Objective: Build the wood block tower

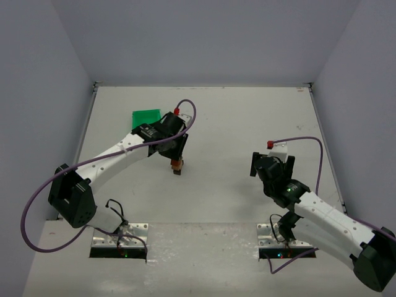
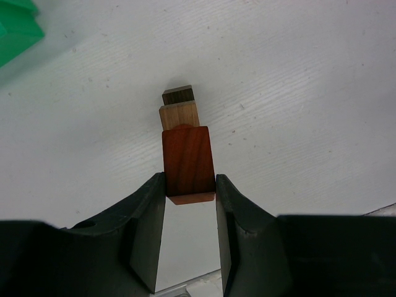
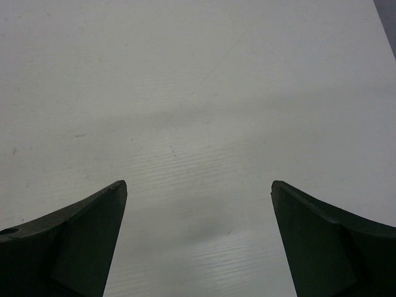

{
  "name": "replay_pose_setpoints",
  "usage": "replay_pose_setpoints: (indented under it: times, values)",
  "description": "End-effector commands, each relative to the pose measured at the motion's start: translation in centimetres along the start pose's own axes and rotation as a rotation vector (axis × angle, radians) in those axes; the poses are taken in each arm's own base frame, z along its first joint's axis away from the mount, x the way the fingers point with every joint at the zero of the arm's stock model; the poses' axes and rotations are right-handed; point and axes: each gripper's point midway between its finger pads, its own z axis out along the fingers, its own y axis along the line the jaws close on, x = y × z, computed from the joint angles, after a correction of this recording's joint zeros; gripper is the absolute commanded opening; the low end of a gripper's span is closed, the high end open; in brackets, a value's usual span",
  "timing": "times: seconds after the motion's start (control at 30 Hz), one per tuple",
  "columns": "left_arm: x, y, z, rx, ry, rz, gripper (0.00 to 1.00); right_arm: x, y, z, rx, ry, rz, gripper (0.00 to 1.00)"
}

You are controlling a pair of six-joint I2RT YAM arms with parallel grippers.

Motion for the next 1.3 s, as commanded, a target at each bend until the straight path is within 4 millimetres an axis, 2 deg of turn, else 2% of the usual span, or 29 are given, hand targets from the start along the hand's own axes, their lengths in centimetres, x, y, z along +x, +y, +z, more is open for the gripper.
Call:
replay_pose_setpoints:
  times: [0.0, 0.97, 1.07, 1.27]
  values:
    - [-0.81, -0.11, 0.16, 0.008, -0.036, -0.015, 0.0, -1.5, -0.33, -0.08, 0.029, -0.045, 0.048, 0.99]
    - [-1.11, 0.02, 0.29, -0.004, -0.029, -0.011, 0.0, -1.46, -0.26, -0.05, 0.027, -0.041, 0.044, 0.99]
    - [-1.16, -0.03, 0.24, 0.0, -0.03, -0.01, 0.04, -1.46, -0.32, -0.03, 0.03, -0.041, 0.043, 0.99]
    - [-1.24, -0.09, 0.3, 0.002, -0.027, -0.005, 0.05, -1.46, -0.3, -0.04, 0.029, -0.041, 0.043, 0.99]
